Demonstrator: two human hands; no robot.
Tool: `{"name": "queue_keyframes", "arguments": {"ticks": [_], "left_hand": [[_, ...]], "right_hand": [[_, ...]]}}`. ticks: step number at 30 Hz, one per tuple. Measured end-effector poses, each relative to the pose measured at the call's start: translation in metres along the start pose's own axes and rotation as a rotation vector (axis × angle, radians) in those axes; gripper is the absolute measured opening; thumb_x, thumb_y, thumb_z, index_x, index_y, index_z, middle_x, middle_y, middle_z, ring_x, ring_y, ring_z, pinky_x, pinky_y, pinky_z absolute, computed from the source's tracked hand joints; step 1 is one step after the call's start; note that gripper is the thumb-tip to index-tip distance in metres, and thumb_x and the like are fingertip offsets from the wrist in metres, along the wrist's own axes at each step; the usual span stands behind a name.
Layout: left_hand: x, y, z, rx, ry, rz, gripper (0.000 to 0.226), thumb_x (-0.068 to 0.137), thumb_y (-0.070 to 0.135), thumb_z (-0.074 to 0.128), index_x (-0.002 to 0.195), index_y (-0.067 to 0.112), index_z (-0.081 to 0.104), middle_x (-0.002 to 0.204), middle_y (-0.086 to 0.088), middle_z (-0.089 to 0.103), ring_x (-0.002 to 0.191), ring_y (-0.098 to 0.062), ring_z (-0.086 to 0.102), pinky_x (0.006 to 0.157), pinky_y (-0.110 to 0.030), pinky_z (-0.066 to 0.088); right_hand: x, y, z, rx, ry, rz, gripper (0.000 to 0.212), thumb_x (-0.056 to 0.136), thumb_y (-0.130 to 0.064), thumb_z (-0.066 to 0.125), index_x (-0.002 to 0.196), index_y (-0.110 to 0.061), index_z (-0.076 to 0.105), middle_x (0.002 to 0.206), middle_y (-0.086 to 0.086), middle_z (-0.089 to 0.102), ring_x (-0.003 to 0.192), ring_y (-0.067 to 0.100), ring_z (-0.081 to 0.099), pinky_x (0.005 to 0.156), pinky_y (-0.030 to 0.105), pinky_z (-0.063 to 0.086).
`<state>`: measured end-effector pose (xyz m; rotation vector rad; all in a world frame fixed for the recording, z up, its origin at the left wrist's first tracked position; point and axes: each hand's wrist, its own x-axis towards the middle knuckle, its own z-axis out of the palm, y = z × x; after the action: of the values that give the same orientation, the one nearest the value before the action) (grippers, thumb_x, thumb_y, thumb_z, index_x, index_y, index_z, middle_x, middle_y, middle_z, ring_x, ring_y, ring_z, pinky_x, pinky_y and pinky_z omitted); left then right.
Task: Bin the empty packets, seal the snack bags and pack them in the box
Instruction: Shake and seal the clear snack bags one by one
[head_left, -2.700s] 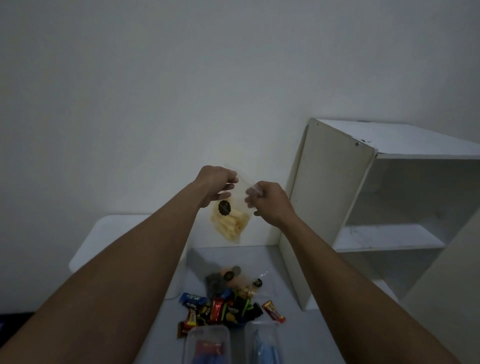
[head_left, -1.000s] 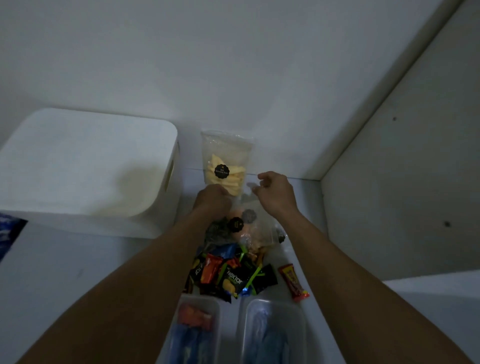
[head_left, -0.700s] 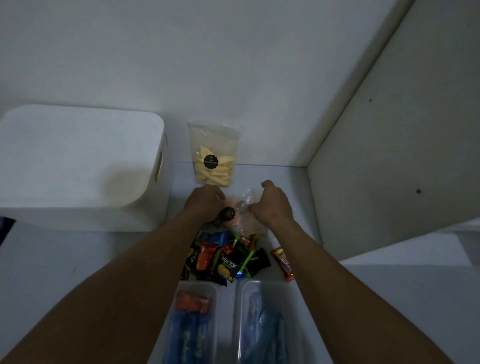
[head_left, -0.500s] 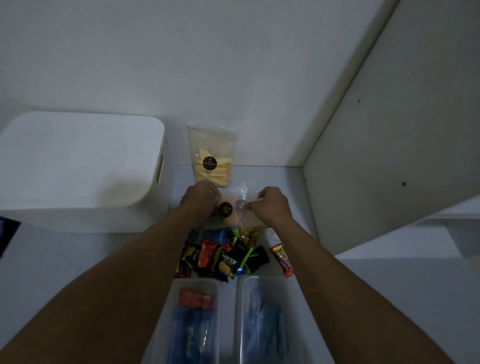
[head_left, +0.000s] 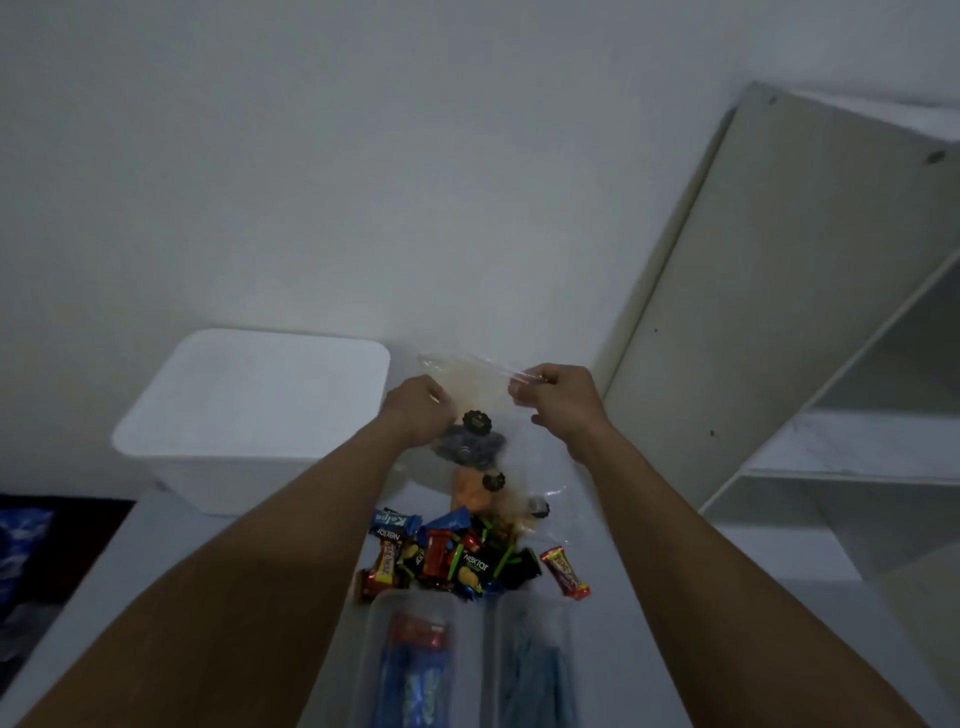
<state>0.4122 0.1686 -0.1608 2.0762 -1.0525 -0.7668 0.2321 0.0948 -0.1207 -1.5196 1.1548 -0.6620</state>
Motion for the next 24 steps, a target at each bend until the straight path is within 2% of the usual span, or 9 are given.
{"name": "queue_keyframes", "arguments": {"ticks": [2,4,6,10,15,20,24], "left_hand": [[-0.015,0.022,-0.018,-0.096,-0.006,0.061,0.019,0.084,0.019,0.072,0.1,0.013,0.066,0.096,-0.005,0.068,0.09,-0.023,0.066,0.075,-0.028,0.049],[-0.032,0.043,-0.036,-0.235,-0.003,0.142,0.019,0.084,0.018,0.075,0.098,0.009,0.069,0.089,-0.002,0.068,0.084,-0.019,0.064,0.072,-0.027,0.048],[-0.047,0.062,-0.053,-0.329,0.035,0.217,0.018,0.085,0.022,0.075,0.094,0.007,0.07,0.087,0.0,0.067,0.081,-0.013,0.061,0.072,-0.027,0.047],[-0.071,0.095,-0.082,-0.499,0.009,0.257,0.016,0.086,0.023,0.074,0.095,0.01,0.07,0.099,-0.007,0.073,0.09,-0.016,0.072,0.079,-0.033,0.053],[-0.095,0.127,-0.102,-0.622,-0.038,0.288,0.012,0.083,0.023,0.078,0.091,0.016,0.073,0.1,-0.004,0.075,0.093,-0.017,0.073,0.085,-0.034,0.055],[-0.107,0.146,-0.115,-0.662,0.016,0.319,0.008,0.08,0.014,0.08,0.083,0.01,0.073,0.094,-0.007,0.076,0.094,-0.021,0.072,0.085,-0.035,0.056],[-0.118,0.159,-0.121,-0.667,0.0,0.34,0.015,0.08,0.014,0.079,0.091,0.005,0.074,0.093,-0.009,0.075,0.093,-0.022,0.072,0.082,-0.033,0.058]], "right_hand": [[-0.012,-0.025,-0.003,-0.018,-0.022,-0.059,0.003,0.085,-0.01,0.075,0.087,-0.011,0.073,0.09,0.008,0.072,0.083,0.018,0.066,0.069,0.027,0.049],[-0.024,-0.048,-0.009,-0.032,-0.025,-0.111,0.008,0.085,-0.01,0.074,0.093,-0.007,0.074,0.094,0.009,0.073,0.084,0.017,0.067,0.068,0.025,0.05],[-0.034,-0.07,-0.016,-0.021,-0.015,-0.149,0.011,0.085,-0.01,0.073,0.095,-0.007,0.074,0.097,0.009,0.073,0.085,0.016,0.069,0.068,0.028,0.05],[-0.055,-0.11,-0.032,-0.023,-0.002,-0.252,0.01,0.087,-0.014,0.072,0.096,-0.01,0.072,0.094,0.006,0.073,0.083,0.014,0.069,0.071,0.033,0.053],[-0.079,-0.145,-0.044,-0.08,0.018,-0.367,0.008,0.086,-0.015,0.072,0.09,-0.008,0.073,0.09,0.008,0.075,0.083,0.016,0.07,0.069,0.03,0.051],[-0.093,-0.16,-0.054,-0.074,-0.033,-0.395,0.012,0.085,-0.018,0.074,0.093,-0.009,0.075,0.09,0.006,0.075,0.083,0.013,0.071,0.073,0.033,0.055],[-0.099,-0.169,-0.06,-0.08,-0.007,-0.447,0.009,0.085,-0.017,0.073,0.089,-0.01,0.074,0.089,0.004,0.075,0.084,0.014,0.07,0.072,0.032,0.053]]}}
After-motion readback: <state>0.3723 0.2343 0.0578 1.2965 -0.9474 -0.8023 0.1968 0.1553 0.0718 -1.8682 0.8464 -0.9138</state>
